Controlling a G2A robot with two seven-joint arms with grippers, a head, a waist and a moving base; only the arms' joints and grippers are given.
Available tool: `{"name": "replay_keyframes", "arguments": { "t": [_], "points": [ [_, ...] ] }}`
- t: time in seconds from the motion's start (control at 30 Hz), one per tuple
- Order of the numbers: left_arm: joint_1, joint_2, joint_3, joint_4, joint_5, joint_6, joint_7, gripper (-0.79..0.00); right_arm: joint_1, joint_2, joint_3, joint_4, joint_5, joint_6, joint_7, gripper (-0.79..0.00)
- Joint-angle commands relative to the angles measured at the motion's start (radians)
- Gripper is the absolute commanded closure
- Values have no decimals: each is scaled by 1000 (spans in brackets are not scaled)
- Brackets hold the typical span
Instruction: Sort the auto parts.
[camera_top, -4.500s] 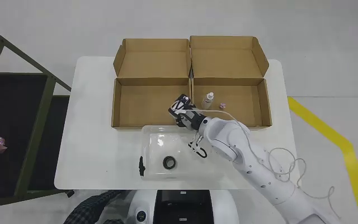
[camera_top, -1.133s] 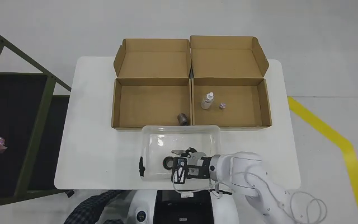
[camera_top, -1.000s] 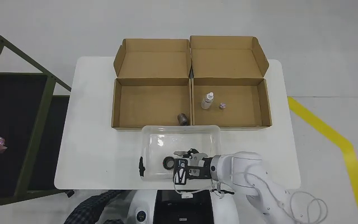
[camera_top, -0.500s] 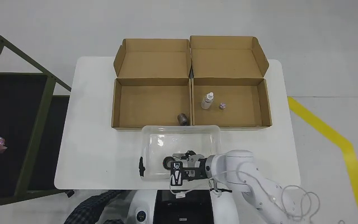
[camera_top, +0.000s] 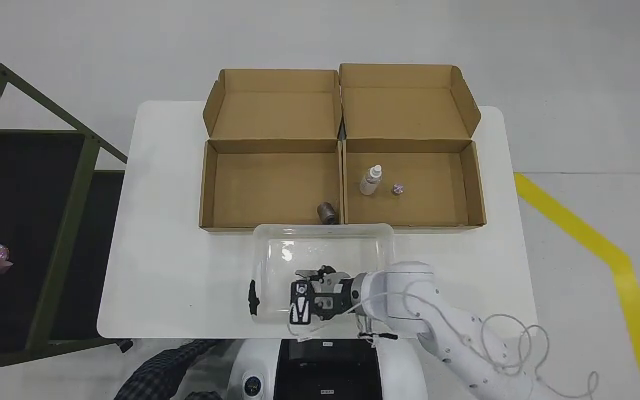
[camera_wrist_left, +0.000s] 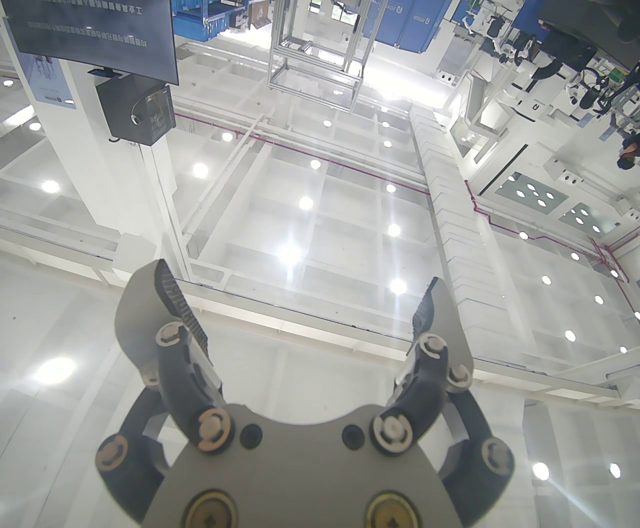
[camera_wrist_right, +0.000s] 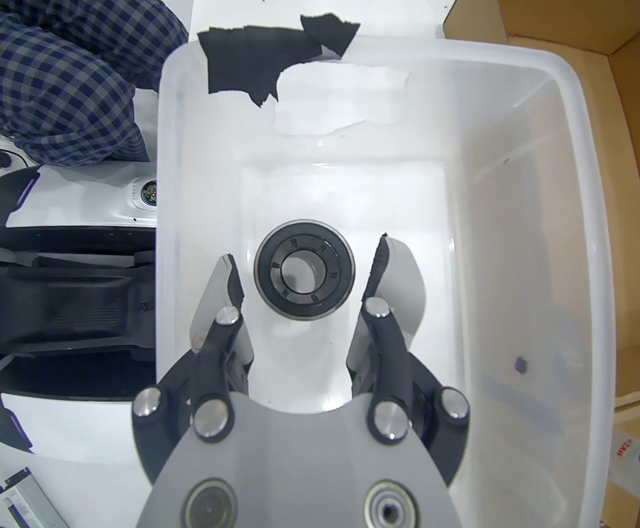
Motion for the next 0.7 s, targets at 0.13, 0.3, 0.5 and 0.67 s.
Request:
{"name": "replay_keyframes", "arguments": {
  "t": [0.13,0.3,0.5,0.67],
  "points": [
    [0,0,0,0,0,0,0,-785,37,-11,-27,47,26,22,-5,-443],
    [0,0,0,0,0,0,0,-785,45,-12,-32,56,41,21,-7,-339],
    [0,0,0,0,0,0,0,-785,41,-8,-21,54,48,17,-15,0],
    [0,0,0,0,0,0,0,-785,31,-1,-2,27,65,10,-26,0]
  ]
}}
